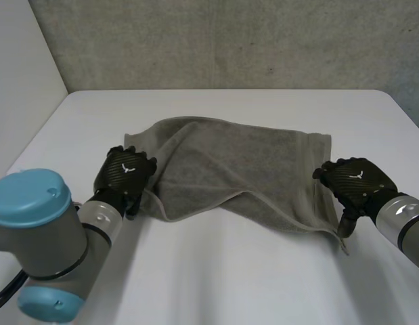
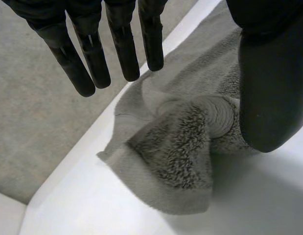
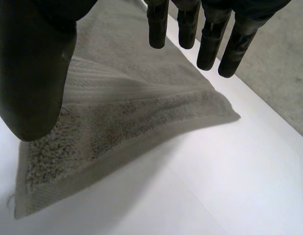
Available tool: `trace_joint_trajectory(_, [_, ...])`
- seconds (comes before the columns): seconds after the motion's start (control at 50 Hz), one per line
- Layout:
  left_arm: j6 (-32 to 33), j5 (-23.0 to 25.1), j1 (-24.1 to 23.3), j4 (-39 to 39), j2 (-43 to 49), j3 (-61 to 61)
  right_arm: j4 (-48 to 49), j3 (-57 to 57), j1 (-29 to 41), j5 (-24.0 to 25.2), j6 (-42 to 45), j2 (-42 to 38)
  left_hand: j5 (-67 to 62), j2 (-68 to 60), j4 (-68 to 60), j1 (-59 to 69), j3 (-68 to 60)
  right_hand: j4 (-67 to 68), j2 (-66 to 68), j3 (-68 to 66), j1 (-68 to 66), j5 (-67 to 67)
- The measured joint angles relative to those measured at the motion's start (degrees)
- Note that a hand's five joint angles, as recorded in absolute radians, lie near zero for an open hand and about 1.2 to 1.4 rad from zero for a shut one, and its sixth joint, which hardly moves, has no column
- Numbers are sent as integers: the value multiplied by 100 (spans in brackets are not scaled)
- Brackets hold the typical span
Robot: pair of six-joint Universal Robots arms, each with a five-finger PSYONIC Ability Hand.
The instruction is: Fold the towel.
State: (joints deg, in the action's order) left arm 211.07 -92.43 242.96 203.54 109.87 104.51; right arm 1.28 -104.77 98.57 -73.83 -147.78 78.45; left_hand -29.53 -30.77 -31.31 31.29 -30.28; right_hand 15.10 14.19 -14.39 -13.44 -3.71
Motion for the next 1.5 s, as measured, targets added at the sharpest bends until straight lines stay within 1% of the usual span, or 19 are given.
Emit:
trace_joint_trajectory(0.2, [5,169,79,-164,635,-565,155,-179,-194,48,-266,-136,-434,-291,-198,200,-341,0,0,0,-1,0])
trace_joint_trajectory(0.24, [5,167,111,-209,692,-621,160,-217,-197,57,-312,-226,-1184,-1084,-1039,1017,-1152,0,0,0,-3,0])
trace_joint_trajectory(0.32, [4,163,189,-259,720,-650,153,-266,-190,68,-425,-357,-2239,-2139,-2118,2116,-2191,0,0,0,-7,-1])
trace_joint_trajectory(0.62, [1,155,371,-272,697,-578,80,-451,-88,0,-718,-305,-3597,-3541,-3478,3440,-3597,33,48,-43,-86,-55])
trace_joint_trajectory(0.66, [-1,155,376,-272,699,-575,89,-476,-37,-18,-749,-299,-4358,-4285,-4255,4171,-4363,451,582,-535,-638,-596])
trace_joint_trajectory(0.7, [-3,156,378,-271,700,-571,119,-494,36,-50,-778,-301,-5024,-4895,-4906,4772,-5034,1508,1683,-1566,-1718,-1708])
trace_joint_trajectory(0.72, [-3,156,378,-272,701,-570,128,-496,50,-58,-783,-304,-5167,-5066,-5051,4935,-5186,1781,1903,-1844,-1939,-1979])
trace_joint_trajectory(0.74, [-4,156,378,-270,701,-568,161,-489,80,-79,-791,-320,-5443,-5318,-5367,5137,-5528,2440,2649,-2509,-2682,-2635])
trace_joint_trajectory(0.76, [-4,155,378,-269,701,-567,175,-484,90,-90,-794,-330,-5499,-5378,-5450,5154,-5616,2776,2977,-2903,-3003,-2958])
trace_joint_trajectory(0.78, [-4,148,378,-266,700,-569,222,-451,108,-116,-791,-374,-5553,-5437,-5567,5155,-5753,3504,3776,-3675,-3780,-3683])
trace_joint_trajectory(0.8, [-5,137,380,-262,698,-575,261,-412,118,-143,-783,-422,-5556,-5443,-5590,5155,-5785,4633,4934,-4788,-4927,-4834])
trace_joint_trajectory(0.82, [-6,125,383,-259,693,-582,294,-371,125,-162,-775,-467,-5556,-5443,-5596,5155,-5795,5250,5525,-5292,-5523,-5459])
trace_joint_trajectory(0.84, [-7,107,391,-255,682,-595,341,-300,131,-197,-760,-544,-5556,-5443,-5596,5155,-5796,5870,6044,-5957,-6100,-6088])
trace_joint_trajectory(0.94, [-17,-7,483,-248,549,-692,450,79,140,-330,-706,-610,-5556,-5443,-5596,5155,-5807,6175,6132,-6210,-6239,-6315])
trace_joint_trajectory(1.12, [-30,-245,697,-265,-565,-1083,313,1137,88,-360,-395,800,-5556,-5635,-5596,5155,-5816,6175,6132,-6210,-6239,-6315])
trace_joint_trajectory(1.16, [-26,-266,755,-289,-939,-1215,94,1555,70,-337,-255,1140,-5559,-5636,-5596,5155,-5817,6175,6132,-6211,-6240,-6315])
trace_joint_trajectory(1.26, [-17,-261,835,-408,-1582,-1495,-611,2492,54,-294,-16,1429,-5605,-5636,-5596,5155,-5819,6175,6132,-6223,-6240,-6315])
trace_joint_trajectory(1.38, [-12,-227,870,-785,-1936,-1945,-1571,3572,60,-303,403,1056,-5605,-5636,-5596,5155,-5819,6175,6132,-6229,-6240,-6315])
trace_joint_trajectory(1.5, [-1,-206,870,-1228,-1404,-2325,-1906,4049,173,-408,849,253,-5605,-5636,-5596,5155,-5820,6175,6132,-6229,-6240,-6315])
